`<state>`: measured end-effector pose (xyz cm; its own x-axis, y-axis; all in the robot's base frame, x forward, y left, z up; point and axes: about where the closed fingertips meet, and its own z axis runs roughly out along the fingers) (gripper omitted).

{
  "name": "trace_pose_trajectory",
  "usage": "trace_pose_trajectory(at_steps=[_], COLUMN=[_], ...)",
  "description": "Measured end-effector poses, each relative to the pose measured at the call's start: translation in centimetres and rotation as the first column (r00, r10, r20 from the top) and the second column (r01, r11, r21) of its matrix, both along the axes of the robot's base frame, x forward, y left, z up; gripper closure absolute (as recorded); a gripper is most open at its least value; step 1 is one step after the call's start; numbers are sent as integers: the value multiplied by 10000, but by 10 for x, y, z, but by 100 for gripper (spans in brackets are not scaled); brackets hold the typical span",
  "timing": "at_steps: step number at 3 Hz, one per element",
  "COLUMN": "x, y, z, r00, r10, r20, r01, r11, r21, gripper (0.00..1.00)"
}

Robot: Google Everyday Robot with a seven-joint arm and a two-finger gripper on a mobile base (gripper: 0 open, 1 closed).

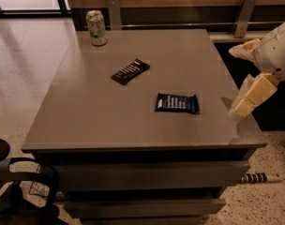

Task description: Move rxbar blueberry near 7up can

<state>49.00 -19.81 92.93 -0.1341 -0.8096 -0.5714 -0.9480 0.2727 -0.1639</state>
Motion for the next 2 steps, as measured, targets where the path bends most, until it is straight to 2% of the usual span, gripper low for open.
trace_pose_trajectory(at_steps=[1, 2], x=[11, 11], y=[15, 15], z=[-14, -14], r00=[9970, 9970], r10=[213, 214], r20=[745, 745], r01=[-311, -312], r11=[9907, 9907], r21=[1321, 1321], gripper=[0, 0])
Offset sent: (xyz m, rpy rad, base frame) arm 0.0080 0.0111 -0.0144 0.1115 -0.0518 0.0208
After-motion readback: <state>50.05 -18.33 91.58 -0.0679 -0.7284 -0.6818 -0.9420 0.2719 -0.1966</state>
